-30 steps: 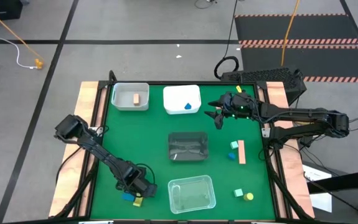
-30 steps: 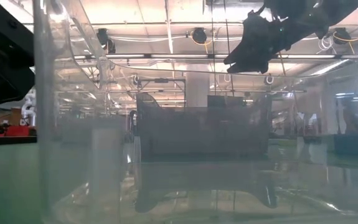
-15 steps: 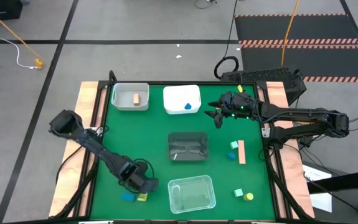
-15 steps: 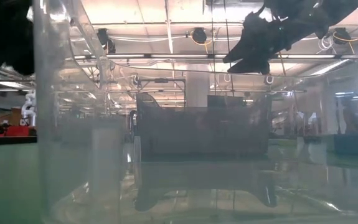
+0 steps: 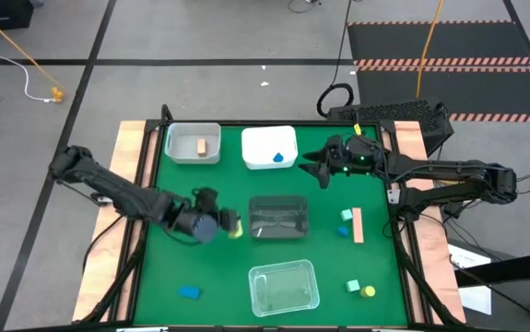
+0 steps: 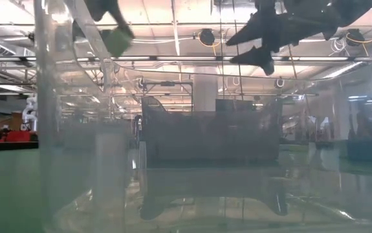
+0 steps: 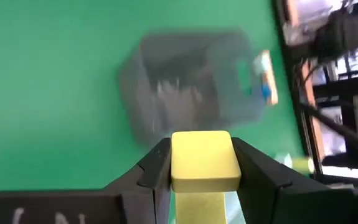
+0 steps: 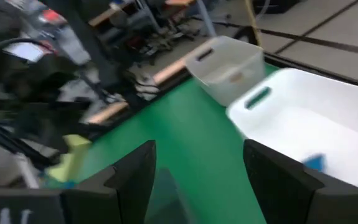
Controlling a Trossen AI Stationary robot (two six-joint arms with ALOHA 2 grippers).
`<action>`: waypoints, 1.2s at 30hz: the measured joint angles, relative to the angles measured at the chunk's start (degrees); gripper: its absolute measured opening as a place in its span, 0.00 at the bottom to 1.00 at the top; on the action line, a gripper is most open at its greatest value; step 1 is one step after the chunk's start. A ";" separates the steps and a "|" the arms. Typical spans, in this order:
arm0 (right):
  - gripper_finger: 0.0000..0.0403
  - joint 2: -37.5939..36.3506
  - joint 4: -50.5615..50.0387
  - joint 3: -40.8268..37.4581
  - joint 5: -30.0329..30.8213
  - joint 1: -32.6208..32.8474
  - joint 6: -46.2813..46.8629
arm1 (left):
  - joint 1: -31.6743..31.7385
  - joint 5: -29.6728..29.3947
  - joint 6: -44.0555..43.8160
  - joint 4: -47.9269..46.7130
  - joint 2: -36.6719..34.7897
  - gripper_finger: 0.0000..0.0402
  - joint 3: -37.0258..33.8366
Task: Sort & place blocks by color
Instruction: Put the left light green block into the black bin
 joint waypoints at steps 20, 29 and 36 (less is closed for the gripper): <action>0.57 1.85 13.10 0.02 9.09 12.32 0.00 | 20.65 4.40 30.46 35.89 1.82 0.33 0.02; 0.57 7.45 21.21 0.12 9.19 13.55 4.52 | 20.10 5.10 28.38 37.88 5.41 0.33 0.05; 0.57 13.32 21.19 2.43 9.13 13.55 7.51 | 20.21 6.68 27.43 39.98 7.52 0.33 0.00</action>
